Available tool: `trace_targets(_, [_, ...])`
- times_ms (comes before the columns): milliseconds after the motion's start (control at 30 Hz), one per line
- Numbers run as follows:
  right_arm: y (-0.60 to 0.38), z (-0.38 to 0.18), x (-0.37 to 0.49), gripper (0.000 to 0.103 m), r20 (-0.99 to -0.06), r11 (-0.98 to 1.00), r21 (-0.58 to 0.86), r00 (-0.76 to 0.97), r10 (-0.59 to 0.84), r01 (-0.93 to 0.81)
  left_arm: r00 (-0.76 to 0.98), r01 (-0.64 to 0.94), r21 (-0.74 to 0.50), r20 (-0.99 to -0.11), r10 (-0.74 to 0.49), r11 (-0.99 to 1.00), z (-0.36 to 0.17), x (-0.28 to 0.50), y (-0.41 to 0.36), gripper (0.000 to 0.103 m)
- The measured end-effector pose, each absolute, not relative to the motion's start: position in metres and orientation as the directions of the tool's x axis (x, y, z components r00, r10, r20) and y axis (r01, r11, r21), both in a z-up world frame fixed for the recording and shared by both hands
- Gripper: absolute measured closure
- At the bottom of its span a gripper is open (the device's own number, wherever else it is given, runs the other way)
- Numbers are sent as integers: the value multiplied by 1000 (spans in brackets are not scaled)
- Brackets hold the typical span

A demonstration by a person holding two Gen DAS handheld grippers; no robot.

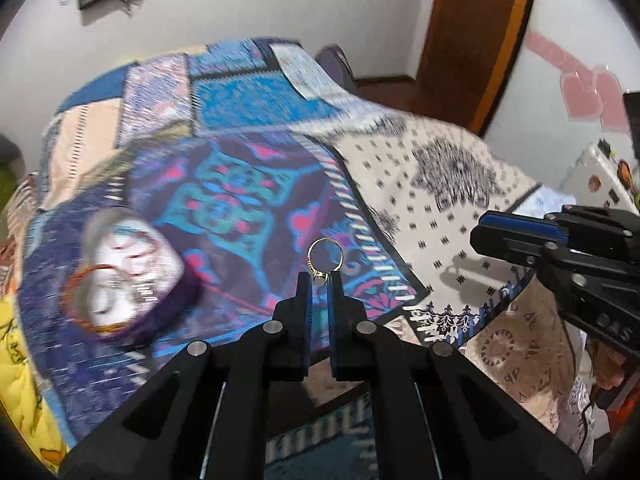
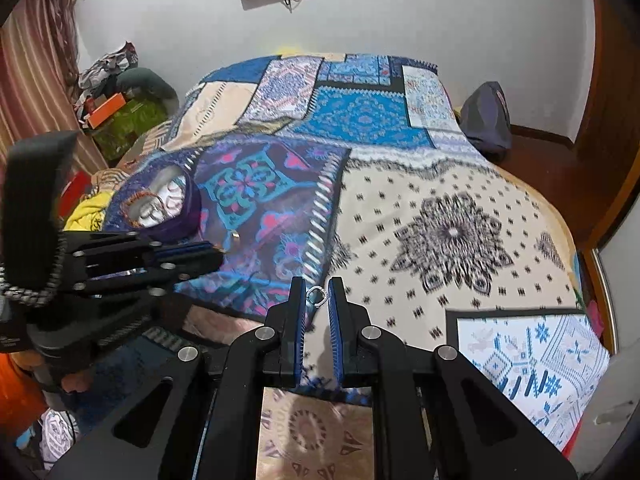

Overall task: Organize jewelry
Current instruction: 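Carry the gold ring over the tin with the left tool and release it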

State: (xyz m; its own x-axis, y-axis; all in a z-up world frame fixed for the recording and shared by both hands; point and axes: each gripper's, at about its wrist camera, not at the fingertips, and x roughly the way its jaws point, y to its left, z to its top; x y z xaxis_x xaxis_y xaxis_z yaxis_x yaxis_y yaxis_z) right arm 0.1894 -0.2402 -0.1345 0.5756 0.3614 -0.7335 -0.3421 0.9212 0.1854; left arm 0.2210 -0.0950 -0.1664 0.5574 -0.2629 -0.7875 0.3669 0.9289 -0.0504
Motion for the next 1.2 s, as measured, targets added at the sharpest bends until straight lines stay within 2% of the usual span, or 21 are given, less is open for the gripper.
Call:
trace_targets(333, [-191, -91, 196, 93, -643, 889, 179, 633, 430, -421, 683, 221, -93, -696, -222, 971, -114, 208, -9, 98])
trace_targets(633, [-127, -72, 203, 93, -600, 829, 172, 611, 517, -532, 734, 116, -89, -663, -146, 989, -104, 193, 49, 98])
trace_targets(967, [-86, -75, 222, 93, -598, 784, 179, 568, 566, -594, 726, 111, -113, -670, -158, 987, -115, 202, 63, 98])
trace_targets(1200, [-64, -94, 250, 93, -666, 758, 190, 486, 567, -624, 689, 147, -116, -701, -186, 982, -137, 225, 49, 98])
